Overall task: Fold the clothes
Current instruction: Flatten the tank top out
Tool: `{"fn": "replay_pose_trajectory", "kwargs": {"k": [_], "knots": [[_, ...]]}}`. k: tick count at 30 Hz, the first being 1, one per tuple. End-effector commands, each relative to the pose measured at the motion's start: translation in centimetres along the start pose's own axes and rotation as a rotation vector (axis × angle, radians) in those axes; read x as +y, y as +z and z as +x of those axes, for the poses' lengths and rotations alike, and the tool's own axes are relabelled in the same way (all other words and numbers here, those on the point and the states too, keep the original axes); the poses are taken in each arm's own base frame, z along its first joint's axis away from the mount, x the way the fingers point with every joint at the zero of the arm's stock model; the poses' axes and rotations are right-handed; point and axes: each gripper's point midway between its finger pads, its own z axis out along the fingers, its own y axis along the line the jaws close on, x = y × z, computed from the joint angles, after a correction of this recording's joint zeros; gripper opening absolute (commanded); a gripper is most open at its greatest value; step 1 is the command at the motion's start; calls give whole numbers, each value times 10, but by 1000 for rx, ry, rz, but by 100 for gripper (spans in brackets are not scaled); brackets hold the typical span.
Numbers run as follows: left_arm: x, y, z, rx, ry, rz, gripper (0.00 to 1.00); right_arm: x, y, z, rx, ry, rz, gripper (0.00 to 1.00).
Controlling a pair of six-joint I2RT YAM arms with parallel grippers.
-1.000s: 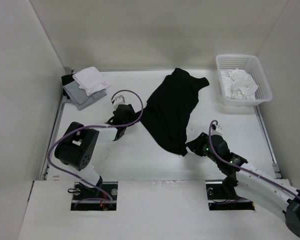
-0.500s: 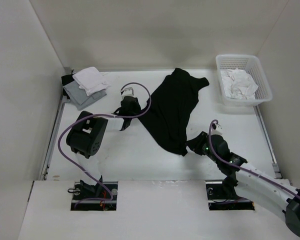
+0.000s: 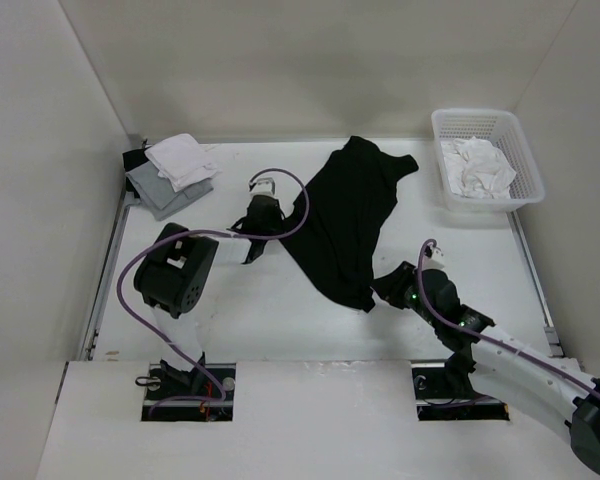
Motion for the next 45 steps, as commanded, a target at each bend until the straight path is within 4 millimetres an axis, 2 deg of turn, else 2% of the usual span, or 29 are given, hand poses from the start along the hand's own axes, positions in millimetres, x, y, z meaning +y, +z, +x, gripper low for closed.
{"fn": "replay_pose_trajectory", "kwargs": {"k": [1,6,9,13,17,20,23,29,33,36,40,45], "knots": [[7,-11,26,74,39,-9,25,14,0,-11,-43,3,-57,33],[11,-15,33,89,32,-17,19,15,-1,-11,-42,4,-64,35],[13,-17,37,92,28,-33,9,14,-1,-10,-42,8,-64,35],[18,-24,29,65,-14,-67,2,15,-1,-10,-42,11,-64,36],[19,-55,1,-26,-101,-65,1,9,-1,-7,-33,11,-41,42],[29,-88,-13,-80,-180,-66,2,-6,-4,5,8,28,26,49],[43,-111,-7,-83,-229,-92,2,-14,-10,18,49,44,74,50],[76,-146,12,-108,-370,-143,2,-9,-21,52,163,-23,128,52],[101,-167,9,-176,-459,-179,2,0,-23,87,290,-121,142,51],[98,-172,5,-190,-472,-150,3,2,-19,96,305,-159,177,49],[92,-171,5,-192,-460,-120,3,-5,-10,82,210,-152,233,47],[89,-170,4,-193,-442,-100,3,16,-6,80,198,-130,141,45]]}}
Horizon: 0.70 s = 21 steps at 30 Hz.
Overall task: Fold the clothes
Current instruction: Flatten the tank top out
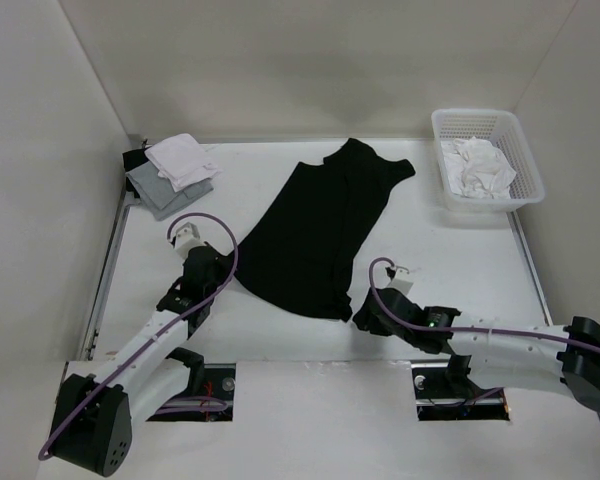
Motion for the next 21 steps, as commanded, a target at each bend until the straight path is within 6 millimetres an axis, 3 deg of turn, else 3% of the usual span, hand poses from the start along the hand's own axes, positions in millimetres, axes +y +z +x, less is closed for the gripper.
{"fn": "replay_pose_trajectory", "kwargs": {"k": [1,9,19,21], "knots": [[-11,1,-4,-19,-5,50,3,34,-5,-22,-73,35,-107,45],[-11,3,2,-11,-3,56,3,48,8,-13,-52,27,-156,44],[-14,0,0,-14,-6,70,3,38,24,-8,-62,48,-105,33],[-16,-1,-1,-15,-7,77,3,39,27,-6,-54,43,-108,26]]}}
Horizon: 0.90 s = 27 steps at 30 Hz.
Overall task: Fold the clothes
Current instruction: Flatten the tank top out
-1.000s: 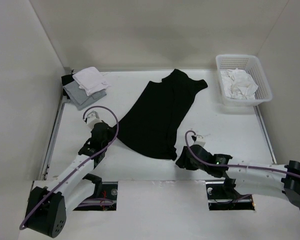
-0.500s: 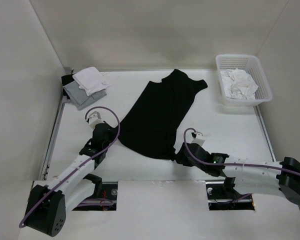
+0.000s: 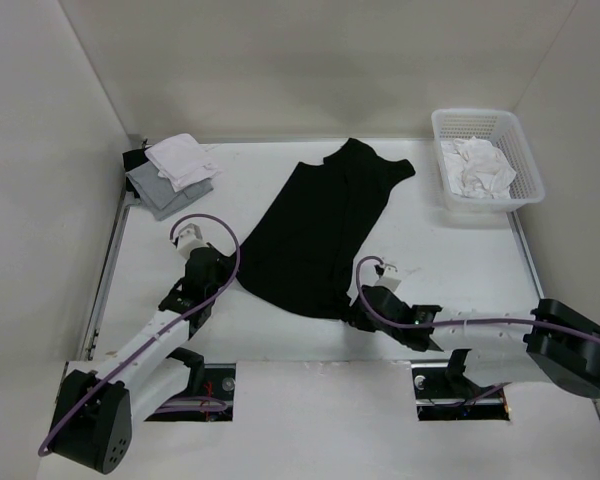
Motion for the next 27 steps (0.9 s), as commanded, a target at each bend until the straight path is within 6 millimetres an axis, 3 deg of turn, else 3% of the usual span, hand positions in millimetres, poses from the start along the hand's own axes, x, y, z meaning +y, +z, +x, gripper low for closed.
{"fn": "replay_pose_trajectory", "kwargs": {"k": [1,5,8,11,13,19,23,25,27], "knots": [[-15,-3,-8,-28,-11,58,3,15,5,-4,-25,16,-41,20],[-24,-8,-18,-50,-20,85,3,25,-6,-17,-64,25,-74,2],[-49,-24,-47,-106,-46,147,2,50,-46,-51,-147,35,-176,0],[-91,-67,-106,-232,-82,257,2,77,-117,-104,-283,41,-299,0],[-116,-106,-155,-346,-109,325,2,89,-169,-140,-376,27,-364,0],[-165,-246,-288,-689,-219,533,2,133,-312,-240,-643,-50,-492,0],[-175,-310,-344,-853,-247,581,2,163,-397,-300,-807,-70,-555,0],[-182,-325,-360,-887,-242,591,2,180,-425,-319,-851,-101,-573,0],[-192,-323,-365,-881,-223,590,2,198,-440,-334,-897,-136,-570,0]]}}
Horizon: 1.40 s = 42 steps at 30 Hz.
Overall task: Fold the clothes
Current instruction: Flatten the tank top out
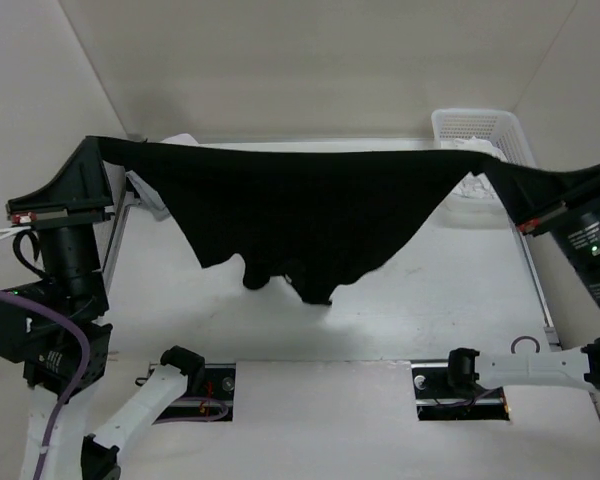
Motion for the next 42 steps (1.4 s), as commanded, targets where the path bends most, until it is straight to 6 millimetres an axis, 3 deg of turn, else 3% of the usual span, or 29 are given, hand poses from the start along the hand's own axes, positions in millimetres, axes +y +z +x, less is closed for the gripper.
{"fn": "replay_pose_trajectory", "kwargs": {"k": [1,4,6,8,10,14,16,18,22,27,31,34,38,40,42], "knots": [[7,22,17,26,93,-45,2,9,23,-15,-41,-223,52,0],[17,35,37,52,130,-76,2,19,51,-13,-88,-306,63,0],[35,52,66,92,182,-121,3,6,78,-1,-95,-361,94,0],[67,72,105,151,244,-191,3,-17,107,23,-38,-357,105,0],[104,90,151,234,281,-246,3,-60,142,43,33,-322,125,0],[168,125,202,312,286,-343,3,-131,201,62,116,-266,168,0],[180,148,212,323,273,-353,2,-156,226,58,120,-267,206,0],[181,167,210,312,269,-352,2,-169,244,47,117,-264,225,0],[159,207,185,258,264,-318,2,-157,272,10,74,-258,203,0],[125,229,139,180,263,-260,2,-110,268,-44,-48,-259,114,0],[114,224,121,152,263,-242,2,-95,253,-59,-59,-240,79,0],[114,214,124,156,262,-243,2,-113,242,-53,-22,-245,135,0],[122,189,147,197,256,-258,2,-153,214,-25,40,-259,237,0],[135,164,165,223,253,-276,2,-169,194,-5,57,-260,266,0],[154,128,186,264,247,-302,3,-191,163,24,87,-240,306,0]]}}
